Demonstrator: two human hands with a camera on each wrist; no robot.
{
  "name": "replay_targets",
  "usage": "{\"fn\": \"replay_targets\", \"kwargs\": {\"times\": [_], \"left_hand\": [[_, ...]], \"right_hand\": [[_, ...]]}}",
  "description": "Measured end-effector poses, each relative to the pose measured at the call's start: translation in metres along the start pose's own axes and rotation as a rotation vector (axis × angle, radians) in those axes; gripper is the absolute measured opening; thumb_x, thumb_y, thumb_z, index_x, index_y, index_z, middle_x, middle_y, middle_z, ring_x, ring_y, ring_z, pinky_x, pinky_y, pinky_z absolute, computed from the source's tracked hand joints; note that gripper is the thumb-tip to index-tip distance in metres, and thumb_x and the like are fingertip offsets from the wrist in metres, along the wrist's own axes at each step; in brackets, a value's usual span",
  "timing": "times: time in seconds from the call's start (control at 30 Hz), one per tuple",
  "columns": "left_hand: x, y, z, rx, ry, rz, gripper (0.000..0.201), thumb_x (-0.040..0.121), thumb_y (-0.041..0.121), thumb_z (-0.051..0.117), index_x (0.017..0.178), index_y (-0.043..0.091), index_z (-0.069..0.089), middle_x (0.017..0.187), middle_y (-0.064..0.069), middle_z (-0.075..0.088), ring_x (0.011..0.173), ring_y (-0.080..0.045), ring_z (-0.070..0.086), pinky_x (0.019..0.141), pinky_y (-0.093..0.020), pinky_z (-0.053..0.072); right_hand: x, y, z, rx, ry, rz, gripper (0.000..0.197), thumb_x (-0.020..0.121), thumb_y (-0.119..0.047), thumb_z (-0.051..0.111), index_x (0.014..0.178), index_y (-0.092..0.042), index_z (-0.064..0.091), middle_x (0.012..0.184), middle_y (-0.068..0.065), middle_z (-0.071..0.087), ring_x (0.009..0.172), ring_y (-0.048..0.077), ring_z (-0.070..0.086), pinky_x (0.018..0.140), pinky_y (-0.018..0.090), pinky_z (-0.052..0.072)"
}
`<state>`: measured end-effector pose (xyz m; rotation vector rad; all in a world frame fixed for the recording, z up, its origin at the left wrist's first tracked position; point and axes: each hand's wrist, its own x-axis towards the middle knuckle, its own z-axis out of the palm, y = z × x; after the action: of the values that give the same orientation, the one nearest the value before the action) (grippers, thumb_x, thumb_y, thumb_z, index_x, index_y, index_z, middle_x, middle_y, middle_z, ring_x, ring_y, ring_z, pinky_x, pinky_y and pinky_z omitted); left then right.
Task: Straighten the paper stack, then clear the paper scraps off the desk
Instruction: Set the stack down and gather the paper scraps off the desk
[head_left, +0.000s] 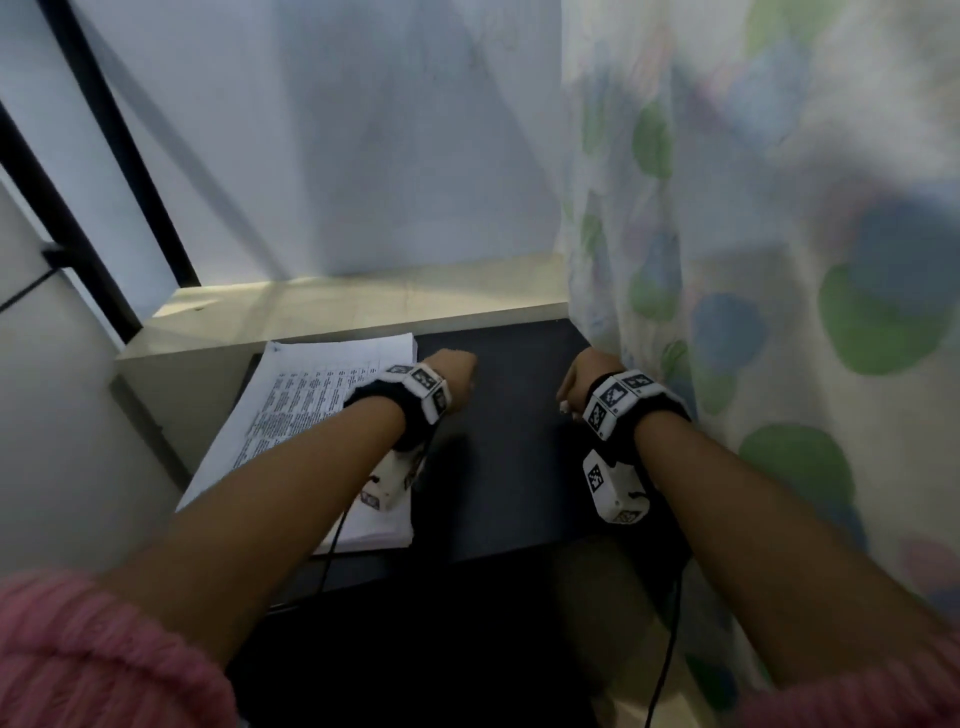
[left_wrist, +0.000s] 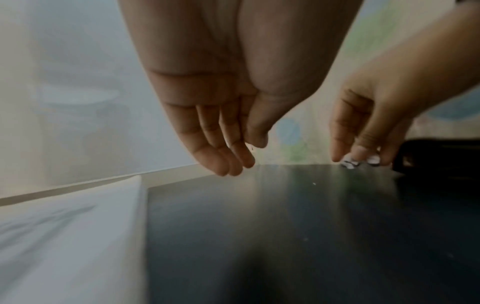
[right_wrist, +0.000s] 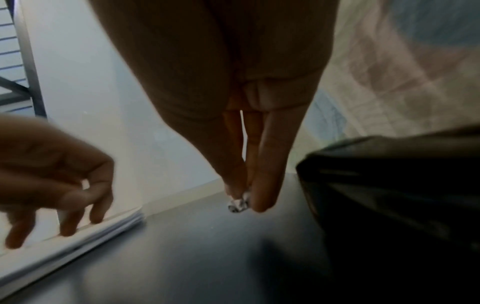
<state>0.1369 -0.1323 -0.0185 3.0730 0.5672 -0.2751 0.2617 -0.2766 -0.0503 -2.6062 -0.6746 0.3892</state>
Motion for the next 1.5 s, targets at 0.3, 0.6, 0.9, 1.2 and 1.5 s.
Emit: {"fn": "replay_targets", "kwargs": {"times": [0.3,0.6,0.9,1.2,1.5], "left_hand": [[-0.093,-0.073,-0.001,-0.234,0.129,-0.139,0.031,0.091,0.004,0.051,0.067,0.02,0.038,0.111,-0.014,0.065,0.105,-0.031,0.06,0.085,-0.035,0.046],[-0.112,-0.077,-0.005,-0.427,0.204,-0.12,0.022,0.08,0.009,0.07,0.083,0.014,0.049,0.097,-0.011,0.072,0.075,-0.021,0.058,0.077,-0.03,0.049],[-0.081,-0.064,0.002,-0.4,0.209,-0.106,0.023,0.08,0.01,0.07,0.086,0.014,0.048,0.102,-0.011,0.07,0.098,-0.027,0.063,0.084,-0.033,0.049],[-0.07,-0.053,0.02,-0.383,0.187,-0.069,0.018,0.082,0.01,0.069,0.084,0.014,0.051,0.106,-0.012,0.068,0.101,-0.026,0.062,0.086,-0.03,0.046],[-0.078,-0.058,0.011,-0.387,0.227,-0.053,0.012,0.082,0.01,0.068,0.091,0.009,0.06,0.103,-0.01,0.07,0.1,-0.025,0.063,0.088,-0.029,0.046]], "right_hand": [[-0.035,-0.043,-0.006,-0.057,-0.045,-0.017,0.027,0.084,-0.014,0.067,0.11,-0.005,0.071,0.114,0.013,0.07,0.108,0.026,0.066,0.096,0.034,0.052],[-0.031,-0.032,0.004,-0.044,0.012,0.025,0.03,0.083,-0.013,0.063,0.112,-0.008,0.069,0.119,0.014,0.066,0.113,0.029,0.061,0.094,0.035,0.05],[0.004,-0.026,0.016,-0.089,-0.087,0.002,0.029,0.076,-0.017,0.075,0.102,-0.004,0.074,0.108,0.012,0.072,0.099,0.03,0.068,0.091,0.04,0.055],[0.01,-0.022,0.021,-0.015,0.0,-0.005,0.041,0.075,-0.015,0.072,0.113,-0.002,0.067,0.117,0.019,0.065,0.109,0.034,0.063,0.093,0.04,0.053],[-0.003,-0.037,0.035,-0.163,0.049,-0.04,0.035,0.091,-0.009,0.053,0.124,0.003,0.056,0.131,0.023,0.055,0.122,0.036,0.053,0.098,0.036,0.044]]}}
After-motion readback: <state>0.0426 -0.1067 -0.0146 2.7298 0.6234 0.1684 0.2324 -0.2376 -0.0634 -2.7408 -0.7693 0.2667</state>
